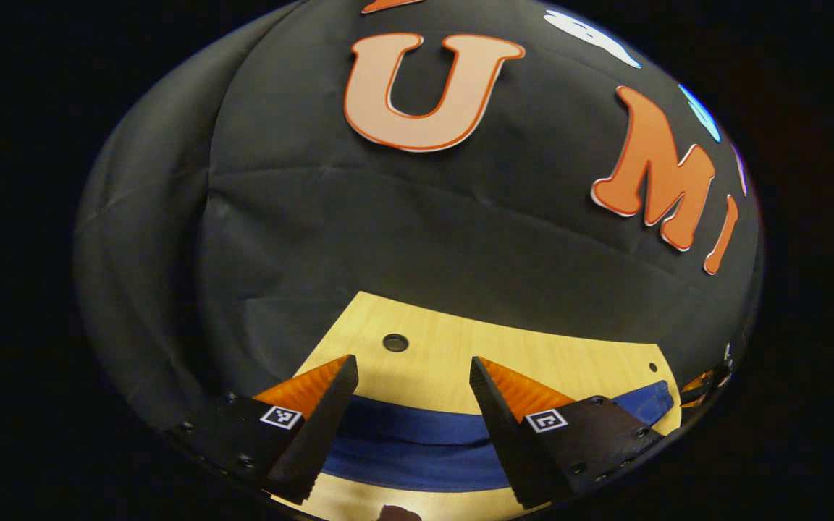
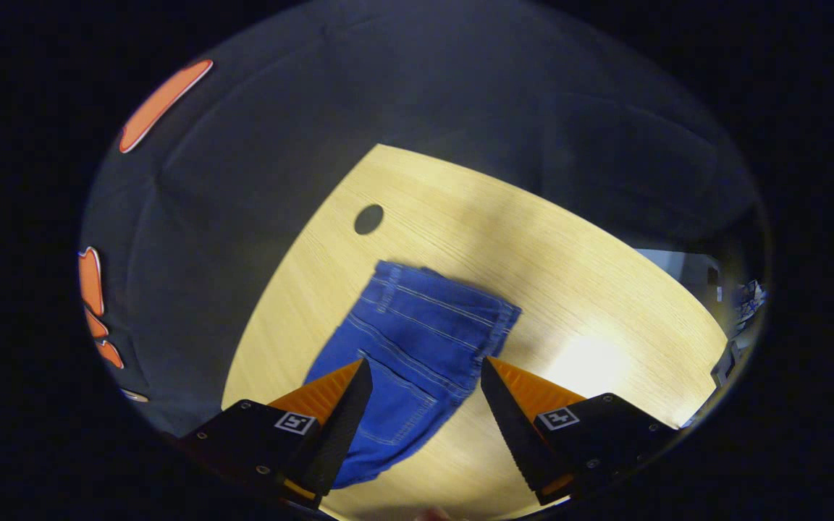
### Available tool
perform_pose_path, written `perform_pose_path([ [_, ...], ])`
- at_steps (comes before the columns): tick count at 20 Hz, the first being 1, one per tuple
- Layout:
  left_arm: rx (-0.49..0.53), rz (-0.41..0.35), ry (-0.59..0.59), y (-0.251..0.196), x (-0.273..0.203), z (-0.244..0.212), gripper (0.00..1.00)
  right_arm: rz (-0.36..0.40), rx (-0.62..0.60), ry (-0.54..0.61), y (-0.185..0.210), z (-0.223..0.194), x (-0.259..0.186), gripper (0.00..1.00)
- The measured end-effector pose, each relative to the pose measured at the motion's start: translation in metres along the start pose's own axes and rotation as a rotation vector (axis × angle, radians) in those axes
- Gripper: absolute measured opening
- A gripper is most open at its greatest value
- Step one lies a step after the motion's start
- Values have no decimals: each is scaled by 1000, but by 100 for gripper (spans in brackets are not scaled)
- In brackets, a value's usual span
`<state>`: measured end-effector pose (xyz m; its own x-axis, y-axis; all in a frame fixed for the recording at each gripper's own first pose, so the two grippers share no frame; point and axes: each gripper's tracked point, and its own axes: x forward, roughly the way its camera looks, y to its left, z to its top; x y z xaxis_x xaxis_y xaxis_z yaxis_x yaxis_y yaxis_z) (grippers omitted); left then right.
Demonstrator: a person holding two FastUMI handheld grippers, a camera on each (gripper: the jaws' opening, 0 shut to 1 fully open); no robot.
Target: Grasp the waist and the cuffs of the jeans and fold them to make the two legs overlap; first hold the waist and fold one-third of the jeans toward the cuffs, then hold the cuffs and fold the remaining one-third in the same direction to finish folding.
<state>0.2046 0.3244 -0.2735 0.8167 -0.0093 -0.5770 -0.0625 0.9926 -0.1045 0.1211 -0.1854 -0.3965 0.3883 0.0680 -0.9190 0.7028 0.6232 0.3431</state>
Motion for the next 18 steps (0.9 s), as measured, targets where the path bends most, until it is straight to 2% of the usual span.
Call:
perform_pose_path([
  [3, 47, -11, -35, 0, -31, 4, 96, -49, 41, 33, -26, -7, 17, 97],
  [5, 45, -26, -41, -11, -49, 4, 98, -56, 61, 34, -30, -3, 27, 97],
  [11, 62, 11, -51, -26, -74, 5, 98, -76, 113, 38, -30, 13, 56, 97],
  [13, 61, 14, -53, -31, -88, 3, 98, -105, 86, 43, -29, 14, 59, 96],
  [15, 50, 10, -49, -35, -99, 1, 98, -165, 15, 50, -31, 13, 60, 93],
  [16, 50, 10, -49, -36, -104, 0, 98, -199, -24, 42, -33, 13, 60, 89],
  [17, 53, 13, -50, -38, -107, -1, 98, -202, -51, 25, -30, 15, 62, 84],
  [18, 57, 18, -47, -39, -110, -3, 98, -204, -74, 13, -29, 16, 63, 67],
])
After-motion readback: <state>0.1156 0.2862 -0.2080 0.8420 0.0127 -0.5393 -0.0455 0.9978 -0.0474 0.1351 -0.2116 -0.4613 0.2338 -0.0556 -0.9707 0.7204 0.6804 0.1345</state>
